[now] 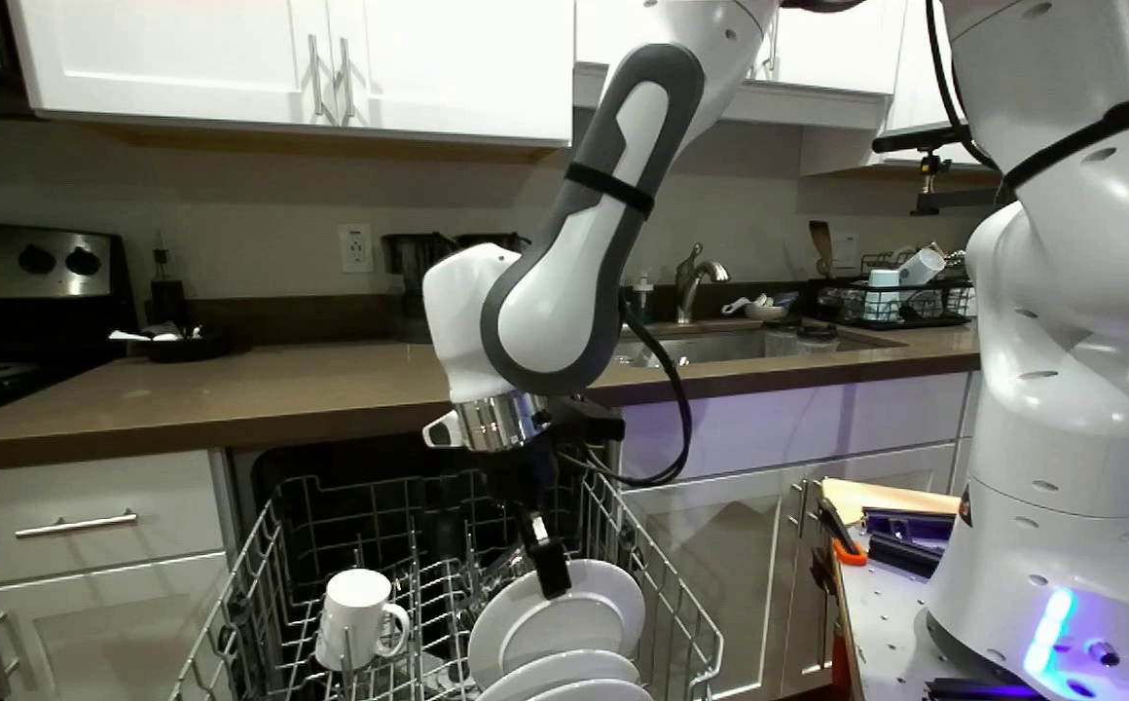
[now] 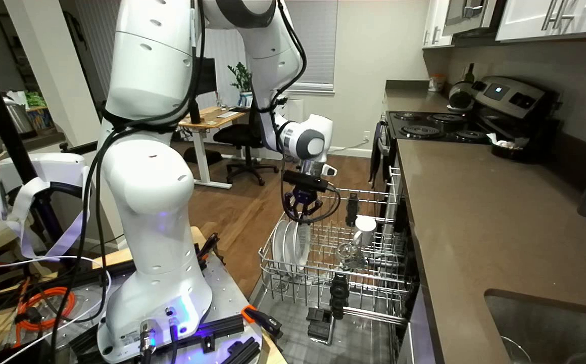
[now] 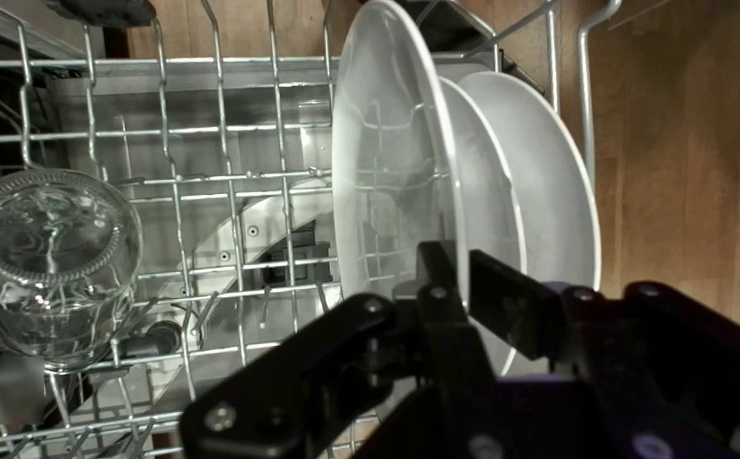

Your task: Put the plate in the dishwasher

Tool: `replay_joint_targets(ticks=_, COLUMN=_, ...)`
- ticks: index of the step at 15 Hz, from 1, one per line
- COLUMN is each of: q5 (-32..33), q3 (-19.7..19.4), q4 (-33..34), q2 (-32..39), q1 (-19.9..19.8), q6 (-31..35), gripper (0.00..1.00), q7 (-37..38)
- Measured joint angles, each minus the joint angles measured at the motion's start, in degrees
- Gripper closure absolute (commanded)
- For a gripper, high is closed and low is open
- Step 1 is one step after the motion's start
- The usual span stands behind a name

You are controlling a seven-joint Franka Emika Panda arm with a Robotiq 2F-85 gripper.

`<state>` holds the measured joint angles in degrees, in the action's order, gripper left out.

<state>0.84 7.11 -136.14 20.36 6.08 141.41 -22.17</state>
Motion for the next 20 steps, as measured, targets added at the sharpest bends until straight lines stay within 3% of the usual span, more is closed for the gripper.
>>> replay_joint_targets(ticks=20, q5=1.13, q3=0.06, q4=5.27, q2=7.95, q1=0.01, q6=-0.17, gripper=0.92, q7=0.0)
